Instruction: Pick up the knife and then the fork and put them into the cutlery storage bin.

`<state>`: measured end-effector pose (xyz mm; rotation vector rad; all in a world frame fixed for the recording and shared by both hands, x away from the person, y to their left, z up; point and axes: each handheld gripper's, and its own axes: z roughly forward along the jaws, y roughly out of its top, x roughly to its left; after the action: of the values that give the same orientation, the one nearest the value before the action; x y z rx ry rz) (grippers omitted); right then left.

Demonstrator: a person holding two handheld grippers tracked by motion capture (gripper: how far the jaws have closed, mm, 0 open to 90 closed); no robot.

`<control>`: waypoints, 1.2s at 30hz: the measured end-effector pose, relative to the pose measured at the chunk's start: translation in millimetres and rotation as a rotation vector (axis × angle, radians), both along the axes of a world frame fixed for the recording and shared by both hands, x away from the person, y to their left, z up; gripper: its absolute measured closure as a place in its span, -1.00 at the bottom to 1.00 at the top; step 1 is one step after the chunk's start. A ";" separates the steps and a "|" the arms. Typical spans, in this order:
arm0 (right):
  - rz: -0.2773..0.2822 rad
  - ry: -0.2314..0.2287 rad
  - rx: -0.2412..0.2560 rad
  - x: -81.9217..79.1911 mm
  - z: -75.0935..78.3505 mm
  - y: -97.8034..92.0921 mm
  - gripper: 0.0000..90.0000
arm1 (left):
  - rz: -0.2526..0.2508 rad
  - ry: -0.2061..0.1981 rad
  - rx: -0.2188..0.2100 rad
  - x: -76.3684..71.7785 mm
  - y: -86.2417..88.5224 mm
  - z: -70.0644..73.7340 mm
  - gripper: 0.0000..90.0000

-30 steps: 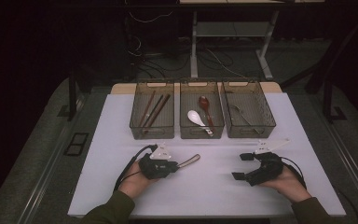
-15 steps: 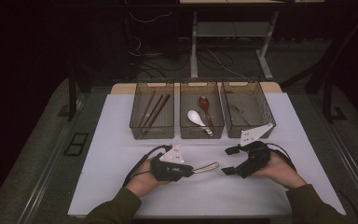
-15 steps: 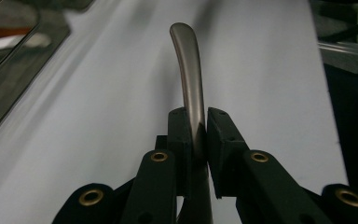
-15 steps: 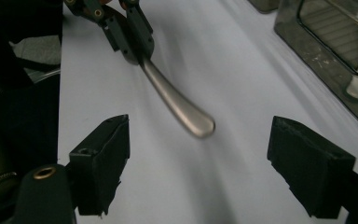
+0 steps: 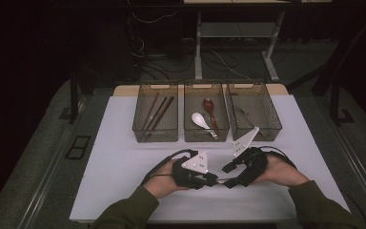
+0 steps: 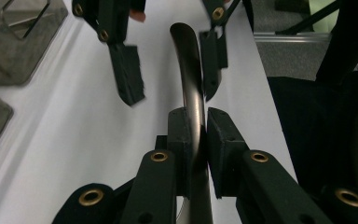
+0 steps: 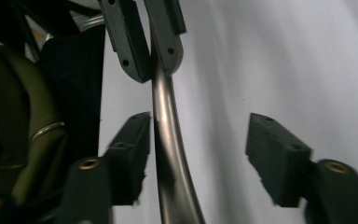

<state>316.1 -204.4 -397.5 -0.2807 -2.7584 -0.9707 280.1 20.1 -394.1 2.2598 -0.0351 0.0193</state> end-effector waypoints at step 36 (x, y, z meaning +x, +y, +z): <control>0.072 0.019 -0.071 3.6 -4.4 3.8 0.84 | 0.117 0.042 -0.085 14.0 22.6 -0.8 0.22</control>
<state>319.7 -200.6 -401.9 -0.1996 -2.7691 -0.8495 294.2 42.7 -394.9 2.1738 0.1184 0.0356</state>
